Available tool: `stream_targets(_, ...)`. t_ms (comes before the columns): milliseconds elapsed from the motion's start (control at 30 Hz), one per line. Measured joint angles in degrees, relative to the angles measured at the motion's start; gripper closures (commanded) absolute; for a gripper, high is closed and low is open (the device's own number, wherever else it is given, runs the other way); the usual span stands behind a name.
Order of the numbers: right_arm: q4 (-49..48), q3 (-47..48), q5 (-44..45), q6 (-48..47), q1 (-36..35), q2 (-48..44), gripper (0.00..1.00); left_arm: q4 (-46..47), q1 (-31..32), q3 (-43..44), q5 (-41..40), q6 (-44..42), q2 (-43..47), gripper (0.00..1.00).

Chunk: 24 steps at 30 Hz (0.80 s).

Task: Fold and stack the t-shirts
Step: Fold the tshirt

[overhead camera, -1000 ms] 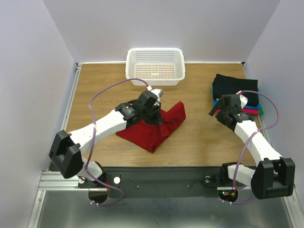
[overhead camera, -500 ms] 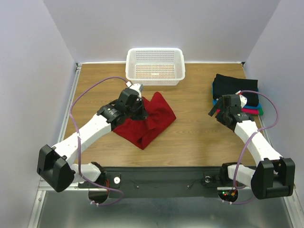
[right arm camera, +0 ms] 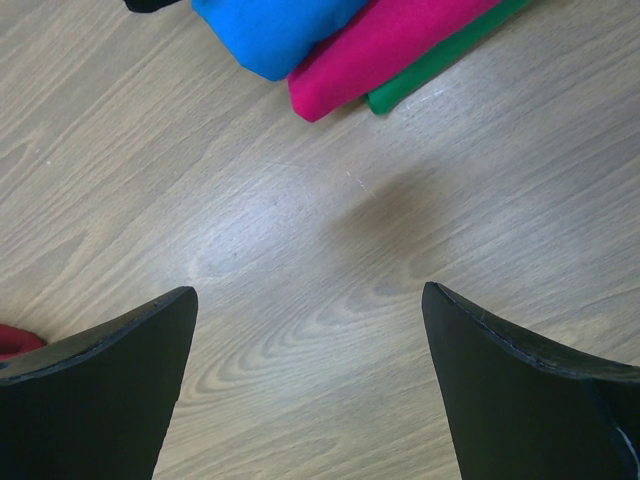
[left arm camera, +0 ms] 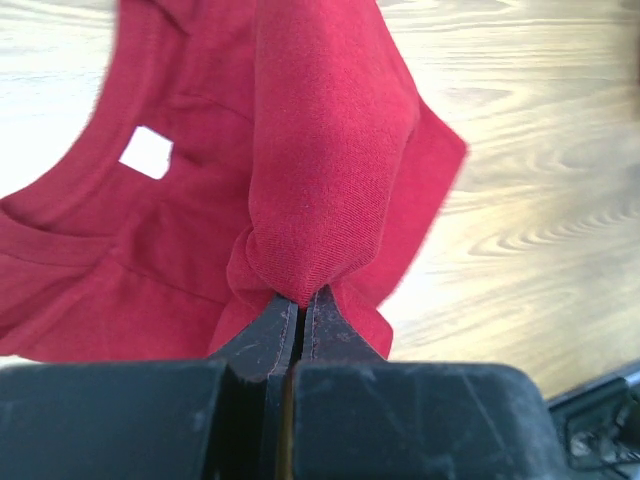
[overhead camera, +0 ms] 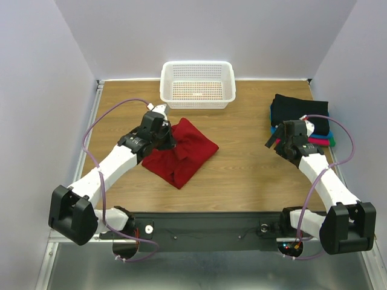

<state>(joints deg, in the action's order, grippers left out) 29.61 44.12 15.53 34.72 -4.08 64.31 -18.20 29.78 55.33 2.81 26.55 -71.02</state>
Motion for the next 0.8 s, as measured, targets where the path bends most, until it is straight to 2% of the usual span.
stream_targets(167,-0.02,0.00,-0.57,-0.04,0.00,0.00,0.00,2.54,-3.87,-4.00,0.57,-1.38,-0.52,1.00)
stream_targets(300,-0.04,0.00,-1.05,-0.15,0.00,-0.04,0.00,4.68,-6.54,-4.26,1.03,-1.86,-4.37,1.00)
stream_targets(367,-0.04,0.00,-1.20,-0.26,0.00,-0.11,0.00,5.53,-7.82,-4.26,0.83,-1.95,-7.04,0.97)
stream_targets(400,-0.04,0.00,-1.27,-0.31,0.00,-0.11,0.00,5.68,-8.52,-4.24,0.87,-1.95,-8.20,0.77)
stream_targets(433,-0.02,0.00,-1.38,-0.39,0.00,-0.11,0.00,5.86,-9.03,-4.24,0.87,-1.95,-9.29,0.61)
stream_targets(467,-0.04,0.00,-1.42,-0.44,0.00,-0.11,0.00,5.86,-9.33,-4.20,0.79,-2.23,-10.19,0.51)
stream_targets(500,-0.04,0.00,-1.46,-0.44,0.00,-0.11,0.00,5.66,-9.66,-4.04,0.11,-2.08,-11.43,0.19)
stream_targets(533,-0.04,0.00,-1.51,-0.46,0.00,-0.11,0.00,5.25,-9.88,-3.85,-0.52,-2.12,-12.37,0.05)
stream_targets(567,-0.04,0.00,-1.55,-0.46,0.00,-0.11,0.00,4.87,-10.08,-3.78,-1.07,-2.60,-12.83,0.02)
stream_targets(800,-0.04,0.00,-2.29,-0.50,0.00,-0.11,0.00,-2.58,-11.43,1.51,-9.40,0.90,-13.25,0.02)
